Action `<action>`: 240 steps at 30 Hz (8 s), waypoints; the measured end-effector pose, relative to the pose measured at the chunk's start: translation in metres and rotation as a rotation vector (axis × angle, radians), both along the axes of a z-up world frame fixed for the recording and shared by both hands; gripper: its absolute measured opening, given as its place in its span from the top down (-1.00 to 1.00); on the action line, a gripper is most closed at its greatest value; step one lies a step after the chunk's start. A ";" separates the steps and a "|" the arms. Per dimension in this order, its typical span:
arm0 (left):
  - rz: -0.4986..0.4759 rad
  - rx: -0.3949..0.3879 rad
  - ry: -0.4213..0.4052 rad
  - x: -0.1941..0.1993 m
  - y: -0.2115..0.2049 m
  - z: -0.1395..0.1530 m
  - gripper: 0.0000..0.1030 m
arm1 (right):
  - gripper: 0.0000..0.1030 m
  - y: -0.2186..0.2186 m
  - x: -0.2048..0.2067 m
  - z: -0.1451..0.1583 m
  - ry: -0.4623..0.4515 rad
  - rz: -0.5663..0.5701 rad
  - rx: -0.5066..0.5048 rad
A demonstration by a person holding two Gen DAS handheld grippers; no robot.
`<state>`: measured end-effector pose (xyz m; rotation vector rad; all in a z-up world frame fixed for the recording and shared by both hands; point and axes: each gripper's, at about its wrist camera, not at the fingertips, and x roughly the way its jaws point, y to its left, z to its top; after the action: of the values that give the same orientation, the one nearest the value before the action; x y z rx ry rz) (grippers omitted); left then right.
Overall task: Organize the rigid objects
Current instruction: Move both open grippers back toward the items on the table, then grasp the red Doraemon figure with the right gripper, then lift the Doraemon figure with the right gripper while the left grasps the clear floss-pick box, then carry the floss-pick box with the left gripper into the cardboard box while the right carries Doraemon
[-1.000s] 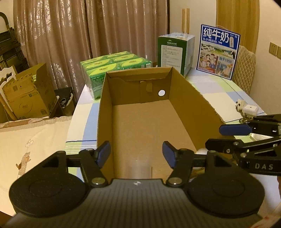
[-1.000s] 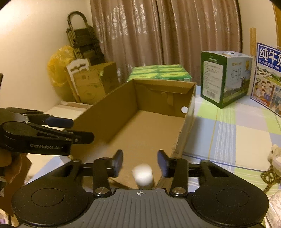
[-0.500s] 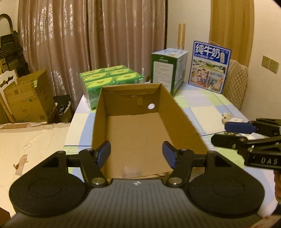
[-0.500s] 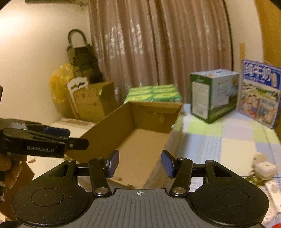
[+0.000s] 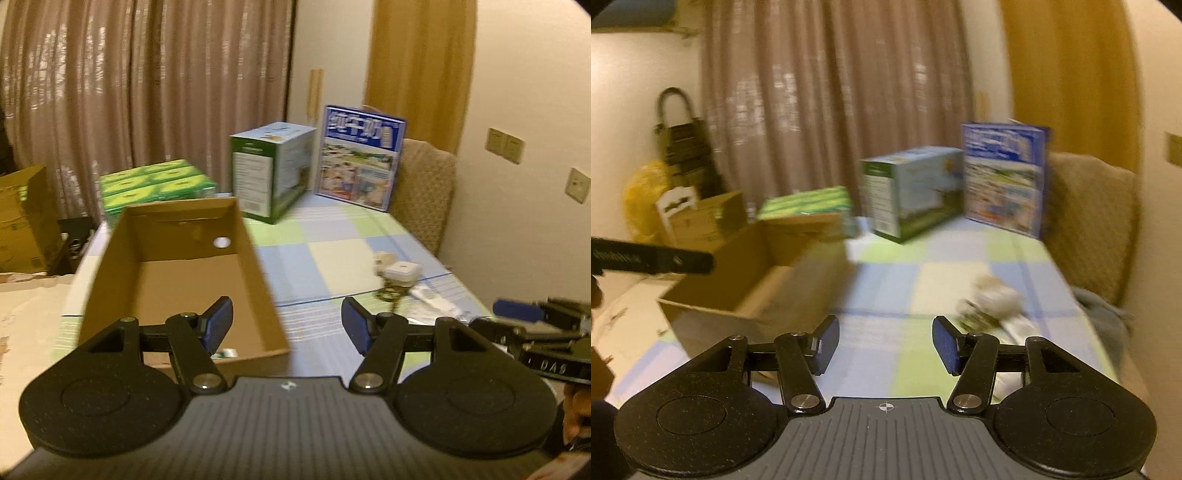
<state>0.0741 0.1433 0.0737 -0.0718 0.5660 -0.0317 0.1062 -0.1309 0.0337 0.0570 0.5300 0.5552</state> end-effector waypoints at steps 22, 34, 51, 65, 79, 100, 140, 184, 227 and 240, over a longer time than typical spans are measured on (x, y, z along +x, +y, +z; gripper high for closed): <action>-0.213 0.006 0.138 0.066 -0.120 -0.099 -0.25 | -0.62 -0.110 0.032 -0.073 0.152 -0.211 -0.073; -0.229 0.005 0.191 0.098 -0.121 -0.139 -0.27 | -0.61 -0.102 0.071 -0.099 0.234 -0.149 -0.038; -0.216 -0.036 0.203 0.110 -0.110 -0.142 -0.28 | -0.26 -0.091 0.108 -0.119 0.375 -0.343 0.111; -0.207 -0.054 0.203 0.107 -0.105 -0.141 -0.28 | 0.38 -0.073 0.088 -0.102 0.312 -0.193 -0.040; -0.219 -0.067 0.198 0.102 -0.106 -0.139 -0.28 | 0.16 -0.064 0.055 -0.103 0.270 -0.091 -0.116; -0.215 -0.076 0.212 0.103 -0.105 -0.144 -0.28 | 0.20 -0.029 0.087 -0.123 0.245 -0.125 -0.200; -0.224 -0.059 0.218 0.106 -0.107 -0.152 -0.28 | 0.21 -0.029 0.078 -0.124 0.169 -0.089 -0.287; -0.098 -0.084 0.253 0.206 -0.176 -0.171 -0.31 | 0.21 -0.096 0.157 -0.077 0.068 -0.109 -0.228; -0.107 0.122 0.313 0.108 -0.107 -0.169 -0.01 | 0.21 -0.021 0.111 -0.085 0.168 0.111 -0.143; -0.057 0.112 0.158 0.086 -0.064 -0.063 -0.01 | 0.21 -0.004 0.106 -0.032 0.045 0.133 -0.037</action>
<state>0.1600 0.0796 0.0106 0.0517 0.7270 -0.0502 0.2124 -0.1349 0.0014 -0.0008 0.5908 0.6748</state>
